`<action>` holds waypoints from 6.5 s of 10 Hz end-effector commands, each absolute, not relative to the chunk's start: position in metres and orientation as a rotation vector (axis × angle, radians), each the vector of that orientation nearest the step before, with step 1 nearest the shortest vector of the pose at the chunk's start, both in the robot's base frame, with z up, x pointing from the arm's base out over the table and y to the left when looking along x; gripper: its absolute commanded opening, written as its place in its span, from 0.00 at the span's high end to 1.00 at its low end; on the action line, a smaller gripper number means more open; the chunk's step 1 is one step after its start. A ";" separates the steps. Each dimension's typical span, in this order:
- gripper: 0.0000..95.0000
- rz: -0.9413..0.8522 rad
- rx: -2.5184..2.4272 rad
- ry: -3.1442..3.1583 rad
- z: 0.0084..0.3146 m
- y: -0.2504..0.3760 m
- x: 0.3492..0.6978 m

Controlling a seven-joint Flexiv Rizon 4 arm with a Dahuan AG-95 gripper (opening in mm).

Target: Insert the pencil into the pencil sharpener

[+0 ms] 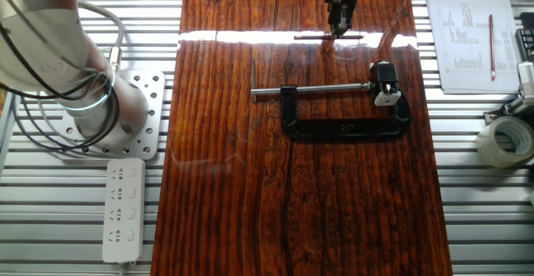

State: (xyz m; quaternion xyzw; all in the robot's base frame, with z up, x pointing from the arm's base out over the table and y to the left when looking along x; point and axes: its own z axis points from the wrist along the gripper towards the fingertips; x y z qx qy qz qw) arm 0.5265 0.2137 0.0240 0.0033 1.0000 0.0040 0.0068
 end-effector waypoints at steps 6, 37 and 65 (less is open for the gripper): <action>0.80 0.012 -0.026 3.130 0.016 0.213 0.526; 0.80 0.015 -0.016 3.118 0.011 0.214 0.494; 1.00 0.022 -0.033 3.125 0.009 0.212 0.488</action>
